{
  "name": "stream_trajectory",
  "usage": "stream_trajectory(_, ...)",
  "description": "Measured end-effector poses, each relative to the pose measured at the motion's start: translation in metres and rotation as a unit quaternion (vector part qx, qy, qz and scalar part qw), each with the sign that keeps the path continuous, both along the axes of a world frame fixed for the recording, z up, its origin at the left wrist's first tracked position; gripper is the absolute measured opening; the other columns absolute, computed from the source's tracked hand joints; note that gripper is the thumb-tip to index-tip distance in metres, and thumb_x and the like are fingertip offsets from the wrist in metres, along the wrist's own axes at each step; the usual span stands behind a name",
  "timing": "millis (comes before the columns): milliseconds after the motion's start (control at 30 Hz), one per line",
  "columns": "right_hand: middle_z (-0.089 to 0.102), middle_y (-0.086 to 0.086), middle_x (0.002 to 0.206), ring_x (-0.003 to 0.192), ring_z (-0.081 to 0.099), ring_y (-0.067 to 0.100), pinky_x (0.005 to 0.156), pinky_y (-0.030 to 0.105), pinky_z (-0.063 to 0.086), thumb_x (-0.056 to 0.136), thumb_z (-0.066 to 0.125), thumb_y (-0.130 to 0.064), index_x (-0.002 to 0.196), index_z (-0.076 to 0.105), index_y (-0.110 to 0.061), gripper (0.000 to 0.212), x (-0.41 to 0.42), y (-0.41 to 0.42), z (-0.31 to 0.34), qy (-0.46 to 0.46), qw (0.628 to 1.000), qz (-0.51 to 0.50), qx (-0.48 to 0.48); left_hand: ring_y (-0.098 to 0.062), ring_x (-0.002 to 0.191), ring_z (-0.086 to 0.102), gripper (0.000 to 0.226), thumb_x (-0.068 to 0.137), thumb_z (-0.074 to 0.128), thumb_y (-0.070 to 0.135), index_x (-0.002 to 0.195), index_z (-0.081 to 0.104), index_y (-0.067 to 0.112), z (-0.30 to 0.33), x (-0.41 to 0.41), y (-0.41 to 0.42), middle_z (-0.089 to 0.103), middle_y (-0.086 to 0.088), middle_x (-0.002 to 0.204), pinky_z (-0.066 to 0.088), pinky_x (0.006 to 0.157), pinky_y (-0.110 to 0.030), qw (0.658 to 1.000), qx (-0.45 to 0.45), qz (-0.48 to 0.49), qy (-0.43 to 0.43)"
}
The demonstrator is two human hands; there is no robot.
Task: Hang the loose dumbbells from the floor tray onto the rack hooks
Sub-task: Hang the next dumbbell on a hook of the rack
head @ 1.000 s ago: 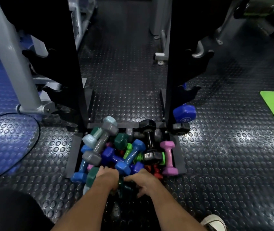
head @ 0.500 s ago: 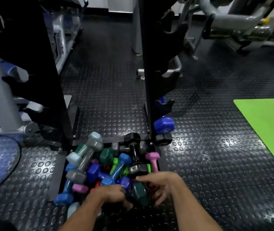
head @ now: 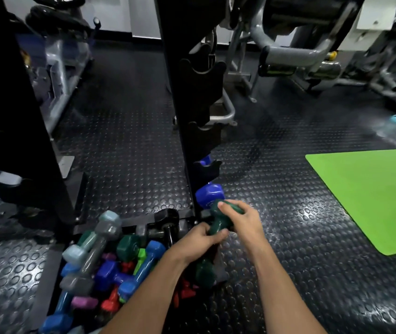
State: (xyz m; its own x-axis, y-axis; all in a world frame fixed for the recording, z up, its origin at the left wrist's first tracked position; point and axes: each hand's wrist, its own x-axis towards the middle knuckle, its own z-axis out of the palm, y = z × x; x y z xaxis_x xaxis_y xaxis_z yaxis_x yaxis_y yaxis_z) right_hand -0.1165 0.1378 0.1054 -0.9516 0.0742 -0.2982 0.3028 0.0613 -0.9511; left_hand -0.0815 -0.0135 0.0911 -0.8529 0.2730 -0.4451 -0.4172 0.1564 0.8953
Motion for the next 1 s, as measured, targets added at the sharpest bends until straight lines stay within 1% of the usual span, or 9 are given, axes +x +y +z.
stream_trajectory(100, 0.081, 0.003, 0.095, 0.094, 0.078, 0.024, 0.088, 0.043, 0.063, 0.084, 0.084, -0.025, 0.105, 0.079, -0.017, 0.023, -0.014, 0.009, 0.018, 0.043, 0.999, -0.026, 0.006, -0.024, 0.082, 0.070, 0.042, 0.094, 0.072, 0.038, 0.117, 0.060, 0.005, 0.007, -0.012, 0.002, 0.074, -0.013, 0.094, 0.058, 0.077, -0.037, 0.999, 0.049, 0.012, 0.004)
stream_trajectory(167, 0.081, 0.004, 0.095, 0.092, 0.078, 0.022, 0.085, 0.041, 0.063, 0.084, 0.084, -0.024, 0.107, 0.080, -0.016, 0.025, -0.023, 0.013, 0.031, 0.067, 0.997, -0.029, 0.004, -0.033, 0.094, 0.073, 0.040, 0.095, 0.071, 0.035, 0.124, 0.064, 0.009, 0.008, -0.015, -0.003, 0.077, -0.018, 0.103, 0.058, 0.092, -0.047, 0.994, 0.103, 0.025, 0.005)
stream_trajectory(233, 0.081, 0.004, 0.093, 0.087, 0.078, 0.019, 0.079, 0.038, 0.064, 0.083, 0.085, -0.022, 0.110, 0.079, -0.013, 0.029, -0.030, 0.017, 0.041, 0.080, 0.996, -0.044, 0.000, -0.029, 0.111, 0.071, 0.039, 0.093, 0.068, 0.043, 0.126, 0.071, 0.021, 0.005, -0.011, -0.006, 0.077, -0.009, 0.113, 0.054, 0.103, -0.045, 0.989, 0.128, 0.074, -0.002)
stream_trajectory(333, 0.081, 0.005, 0.094, 0.086, 0.078, 0.019, 0.077, 0.036, 0.064, 0.080, 0.088, -0.023, 0.109, 0.079, -0.011, 0.032, -0.043, 0.024, 0.053, 0.089, 0.993, -0.072, -0.015, -0.030, 0.113, 0.070, 0.050, 0.088, 0.062, 0.064, 0.116, 0.075, 0.025, 0.001, 0.010, 0.005, 0.079, -0.005, 0.109, 0.053, 0.102, -0.050, 0.968, 0.148, 0.169, -0.115)
stream_trajectory(433, 0.081, 0.003, 0.096, 0.089, 0.078, 0.021, 0.077, 0.037, 0.065, 0.077, 0.089, -0.031, 0.105, 0.081, -0.017, 0.032, -0.060, 0.031, 0.059, 0.091, 0.993, -0.078, 0.009, -0.047, 0.109, 0.068, 0.060, 0.088, 0.066, 0.057, 0.121, 0.069, 0.007, 0.009, 0.015, 0.025, 0.071, -0.027, 0.116, 0.054, 0.097, -0.061, 0.910, 0.282, 0.225, -0.202)
stream_trajectory(600, 0.071, 0.000, 0.107, 0.095, 0.074, 0.020, 0.077, 0.043, 0.066, 0.072, 0.088, -0.050, 0.103, 0.069, -0.027, 0.042, -0.089, 0.033, 0.079, 0.118, 0.987, -0.086, 0.068, -0.045, 0.104, 0.070, 0.050, 0.084, 0.076, 0.023, 0.126, 0.063, -0.003, 0.026, 0.001, 0.037, 0.067, -0.033, 0.117, 0.058, 0.091, -0.056, 0.832, 0.420, 0.319, -0.172)
stream_trajectory(733, 0.072, 0.000, 0.103, 0.094, 0.073, 0.019, 0.078, 0.039, 0.064, 0.083, 0.078, -0.055, 0.100, 0.069, -0.025, 0.035, -0.108, 0.029, 0.092, 0.143, 0.986, -0.050, 0.075, -0.048, 0.098, 0.072, 0.047, 0.087, 0.077, 0.021, 0.124, 0.064, -0.005, 0.036, -0.007, 0.039, 0.071, -0.034, 0.111, 0.058, 0.092, -0.052, 0.826, 0.453, 0.304, -0.145)
stream_trajectory(867, 0.071, 0.000, 0.119, 0.087, 0.069, 0.010, 0.070, 0.024, 0.056, 0.095, 0.071, -0.042, 0.122, 0.070, -0.034, 0.027, -0.117, 0.018, 0.090, 0.131, 0.990, -0.011, -0.040, -0.046, 0.103, 0.071, 0.062, 0.083, 0.080, 0.027, 0.132, 0.059, -0.003, 0.043, -0.017, 0.048, 0.064, -0.034, 0.125, 0.061, 0.083, -0.044, 0.825, 0.458, 0.309, -0.120)
stream_trajectory(1000, 0.070, 0.002, 0.123, 0.097, 0.075, 0.022, 0.064, 0.024, 0.058, 0.100, 0.065, -0.037, 0.124, 0.067, -0.032, 0.025, -0.134, 0.009, 0.094, 0.104, 0.994, -0.022, -0.039, -0.043, 0.102, 0.072, 0.058, 0.085, 0.079, 0.026, 0.132, 0.058, 0.000, 0.047, -0.027, 0.056, 0.062, -0.033, 0.128, 0.059, 0.093, -0.048, 0.824, 0.453, 0.326, -0.093)
